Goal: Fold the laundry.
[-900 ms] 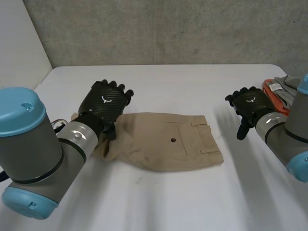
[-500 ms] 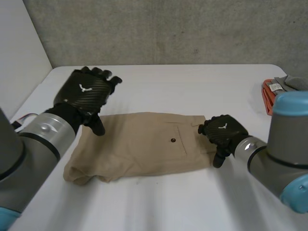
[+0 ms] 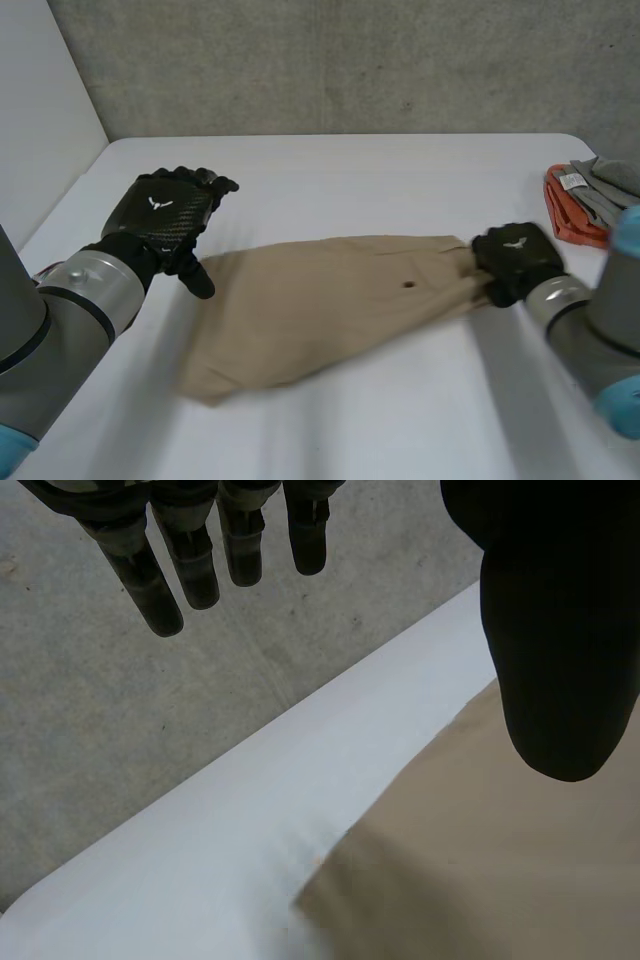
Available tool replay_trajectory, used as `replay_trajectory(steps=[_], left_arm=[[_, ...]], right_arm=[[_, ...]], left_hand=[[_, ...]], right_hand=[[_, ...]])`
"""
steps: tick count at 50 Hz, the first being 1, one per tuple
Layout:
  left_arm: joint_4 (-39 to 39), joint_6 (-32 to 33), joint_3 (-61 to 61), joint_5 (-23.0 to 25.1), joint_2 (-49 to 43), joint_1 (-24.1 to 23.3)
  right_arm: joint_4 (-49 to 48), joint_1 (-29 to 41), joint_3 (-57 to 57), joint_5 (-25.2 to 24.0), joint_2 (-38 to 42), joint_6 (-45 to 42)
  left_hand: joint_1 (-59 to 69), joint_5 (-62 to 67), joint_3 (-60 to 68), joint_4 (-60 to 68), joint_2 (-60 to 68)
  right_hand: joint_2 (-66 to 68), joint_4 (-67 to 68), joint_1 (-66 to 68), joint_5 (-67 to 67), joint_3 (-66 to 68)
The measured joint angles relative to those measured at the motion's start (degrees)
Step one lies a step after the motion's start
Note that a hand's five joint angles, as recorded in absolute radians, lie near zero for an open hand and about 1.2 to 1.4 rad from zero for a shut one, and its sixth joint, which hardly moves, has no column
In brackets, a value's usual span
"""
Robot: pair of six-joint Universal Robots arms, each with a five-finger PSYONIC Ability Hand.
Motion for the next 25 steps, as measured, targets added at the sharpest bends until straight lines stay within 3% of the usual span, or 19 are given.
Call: replay_trajectory(steps=[6,10,14,20,21,25], left_arm=[[0.1,0.0,-0.5,0.0,0.2,0.4],[0.1,0.0,-0.9,0.0,0.3,0.4],[0.2,0.0,-1.3,-0.1,0.4,0.4],[0.3,-0.1,-1.6,-0.9,1.0,0.5],[0.3,-0.2,-1.6,-1.5,1.5,0.6],[0.3,-0.9,-2.0,-3.7,2.9,1.3]], right_arm=[[4.4,-7.7,0.3,-1.2,-1.2,-10.3],[5.2,-7.3,-1.2,-1.6,-1.2,-15.7],[2.8,-1.8,-3.1,-2.6,-2.4,-17.9],[-4.7,10.1,-2.2,-9.2,-5.7,-17.8],[-7.4,14.3,-1.1,-13.0,-6.3,-17.7],[-10.9,21.8,0.6,-20.8,-5.0,-17.7]], left_hand=[[0.0,0.0,0.0,0.0,0.0],[0.0,0.0,0.0,0.0,0.0],[0.0,0.0,0.0,0.0,0.0],[0.0,0.0,0.0,0.0,0.0],[0.0,0.0,0.0,0.0,0.0],[0.0,0.0,0.0,0.0,0.0]], right_hand=[[0.0,0.1,0.0,0.3,0.0],[0.0,0.2,0.8,0.3,0.0],[0.2,0.2,0.8,1.3,0.0],[0.5,0.2,0.8,1.4,0.2],[0.5,0.2,0.8,1.4,0.4],[0.5,0.2,1.6,1.4,0.5]])
